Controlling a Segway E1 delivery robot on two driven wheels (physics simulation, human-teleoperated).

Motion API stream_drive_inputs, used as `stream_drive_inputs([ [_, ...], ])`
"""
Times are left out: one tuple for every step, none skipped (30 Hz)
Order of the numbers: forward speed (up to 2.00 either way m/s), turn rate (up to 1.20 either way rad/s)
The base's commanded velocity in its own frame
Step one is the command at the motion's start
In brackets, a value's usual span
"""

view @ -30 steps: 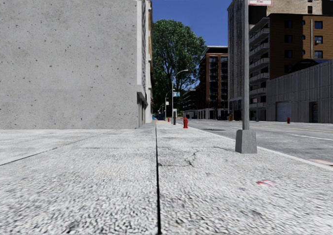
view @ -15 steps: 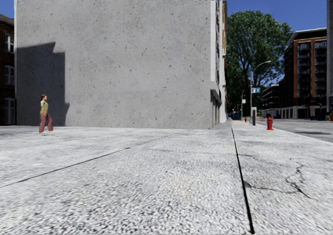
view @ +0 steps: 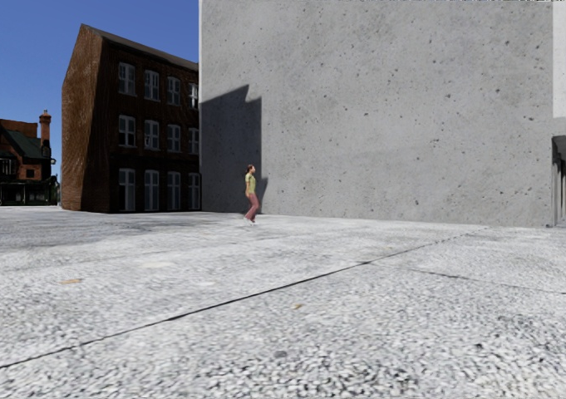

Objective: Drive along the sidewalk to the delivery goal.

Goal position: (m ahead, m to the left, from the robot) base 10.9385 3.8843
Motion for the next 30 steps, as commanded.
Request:
stream_drive_inputs([
  [1.66, 0.81],
  [1.67, 0.8],
  [1.67, 0.79],
  [1.67, 0.79],
  [1.67, 0.76],
  [1.67, 0.59],
  [1.67, 0.47],
  [1.67, 0.47],
  [1.67, 0.35],
  [1.67, 0.23],
  [1.68, 0.0],
  [1.68, 0.0],
  [1.69, 0.0],
  [1.7, 0.0],
  [1.72, 0.0],
  [1.72, 0.0],
  [1.73, 0.0],
  [1.75, 0.0],
  [1.76, 0.0],
  [1.76, 0.0],
  [1.76, 0.0],
  [1.77, 0.0],
  [1.77, 0.0],
  [1.77, 0.0],
  [1.77, 0.0],
  [1.77, 0.0],
  [1.77, 0.0],
  [1.77, 0.0],
  [1.77, 0.0],
  [1.77, 0.0],
])
